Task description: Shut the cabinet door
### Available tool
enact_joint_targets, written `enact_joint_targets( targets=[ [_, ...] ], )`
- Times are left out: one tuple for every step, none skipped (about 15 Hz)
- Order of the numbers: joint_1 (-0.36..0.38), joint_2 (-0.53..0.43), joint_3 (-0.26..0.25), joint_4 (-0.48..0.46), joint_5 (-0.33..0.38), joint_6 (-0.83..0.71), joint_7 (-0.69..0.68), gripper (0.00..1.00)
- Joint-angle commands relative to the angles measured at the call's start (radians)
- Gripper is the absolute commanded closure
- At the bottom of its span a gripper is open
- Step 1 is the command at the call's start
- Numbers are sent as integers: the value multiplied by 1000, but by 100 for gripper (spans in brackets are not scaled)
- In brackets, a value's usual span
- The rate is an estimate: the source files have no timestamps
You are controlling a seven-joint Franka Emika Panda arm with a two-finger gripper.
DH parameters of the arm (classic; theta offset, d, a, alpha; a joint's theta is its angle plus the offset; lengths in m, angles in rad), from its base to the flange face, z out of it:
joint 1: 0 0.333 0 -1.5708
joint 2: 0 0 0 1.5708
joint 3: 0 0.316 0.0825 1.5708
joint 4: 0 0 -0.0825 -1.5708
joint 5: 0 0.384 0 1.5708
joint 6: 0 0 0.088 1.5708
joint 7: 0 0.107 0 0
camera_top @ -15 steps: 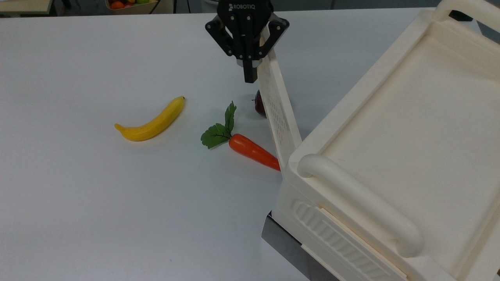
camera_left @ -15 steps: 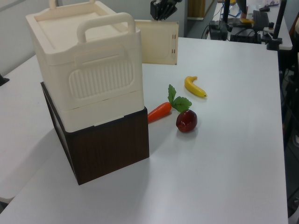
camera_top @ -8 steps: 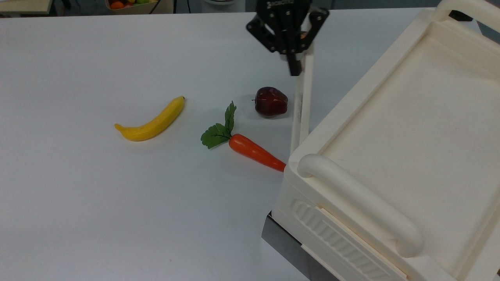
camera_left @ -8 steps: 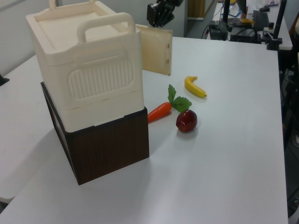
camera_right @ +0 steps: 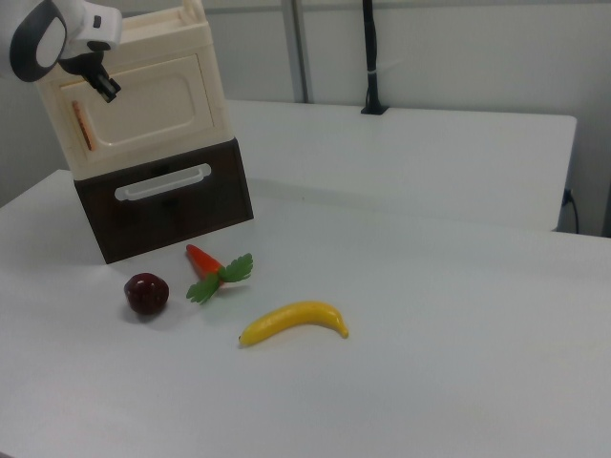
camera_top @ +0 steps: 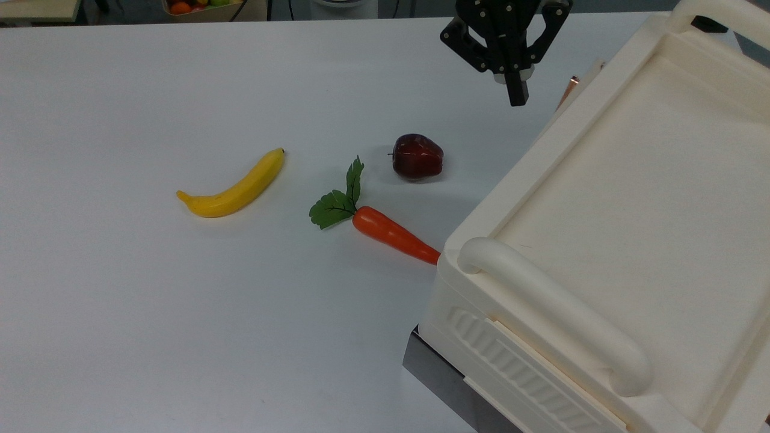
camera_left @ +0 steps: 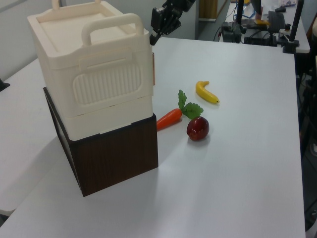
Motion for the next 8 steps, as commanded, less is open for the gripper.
enact_joint_targets(
  targets=[
    [30, 3, -3, -17, 3, 83, 14, 100],
    [32, 9, -3, -17, 4, 98, 14, 100],
    [36, 20, -3, -15, 4, 120, 15, 100],
    [50, 25, -3, -15, 3, 144, 17, 100],
    [56, 29, -3, -15, 3, 167, 18, 100],
    [58, 34, -3, -15, 3, 180, 20, 100],
    [58, 35, -3, -15, 3, 181, 20, 100],
    [58, 37, -3, -15, 3, 181, 20, 100]
  ],
)
